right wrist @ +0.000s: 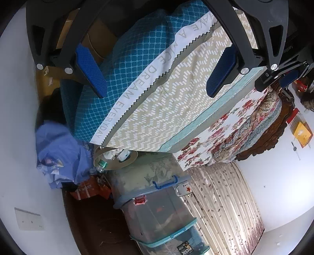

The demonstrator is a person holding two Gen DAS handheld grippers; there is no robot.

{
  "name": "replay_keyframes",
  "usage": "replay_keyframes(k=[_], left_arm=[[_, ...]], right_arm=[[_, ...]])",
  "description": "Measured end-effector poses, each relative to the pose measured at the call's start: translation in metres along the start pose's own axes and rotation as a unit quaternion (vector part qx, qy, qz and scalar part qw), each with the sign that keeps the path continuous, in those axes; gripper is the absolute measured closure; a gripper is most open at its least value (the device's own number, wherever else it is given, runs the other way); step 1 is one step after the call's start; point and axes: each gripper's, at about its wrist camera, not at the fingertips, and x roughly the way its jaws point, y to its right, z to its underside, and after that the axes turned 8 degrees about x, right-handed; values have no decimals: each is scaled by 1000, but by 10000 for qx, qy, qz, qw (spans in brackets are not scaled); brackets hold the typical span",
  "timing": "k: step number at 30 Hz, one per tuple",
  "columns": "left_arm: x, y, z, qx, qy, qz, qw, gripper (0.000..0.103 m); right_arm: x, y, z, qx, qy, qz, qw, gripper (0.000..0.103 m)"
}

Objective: Collect trash

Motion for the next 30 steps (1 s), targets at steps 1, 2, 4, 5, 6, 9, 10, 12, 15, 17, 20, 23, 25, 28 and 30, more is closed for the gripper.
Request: replay_keyframes(k=[1, 2, 4, 5, 6, 9, 10, 12, 15, 17, 20, 23, 25, 28, 30], left_arm=[[0, 0, 0, 6, -19, 5, 10000, 9], [1, 1, 0, 15, -46, 0, 10000, 9], [2, 2, 1, 21, -74, 3, 10000, 9], [2, 2, 1, 9, -92, 20, 10000, 9], [2, 2, 1, -6, -106, 32, 9999, 9], [5, 0, 2, -24, -203, 123, 9997, 9], [7, 0, 2, -16, -268, 186, 9995, 9], [10, -1, 2, -26, -387, 278, 9989, 9], [13, -1, 4, -30, -450, 265, 9986, 9], [13, -2, 4, -37, -461, 278, 9985, 9], [14, -4, 5, -102, -467, 408, 9980, 9], [16, -7, 5, -168, -513, 446, 9975, 9], [17, -8, 5, -178, -518, 415, 9976, 9], [17, -10, 6, -233, -502, 316, 9980, 9], [17, -12, 7, -302, -521, 289, 9978, 9]], right_arm=[[-1, 0, 0, -12, 15, -5, 10000, 3], [-1, -1, 0, -22, 32, -11, 10000, 3], [-1, -2, 1, -32, 50, -17, 10000, 3], [-1, -2, 2, -34, 53, -20, 10000, 3], [-1, -2, 2, -35, 51, -22, 10000, 3], [-1, -2, 2, -49, 44, -32, 10000, 3], [-2, -2, 3, -50, 44, -30, 10000, 3], [-1, -3, 4, -49, 20, -25, 10000, 3], [0, -4, 4, -59, 1, -25, 10000, 3], [0, -5, 4, -69, 3, -29, 10000, 3], [0, -6, 5, -101, 2, -40, 9999, 3], [1, -6, 6, -115, -16, -39, 9999, 3], [2, -6, 6, -115, -36, -45, 9999, 3], [2, -6, 6, -124, -69, -60, 9999, 3], [3, -7, 7, -135, -94, -71, 9998, 3]])
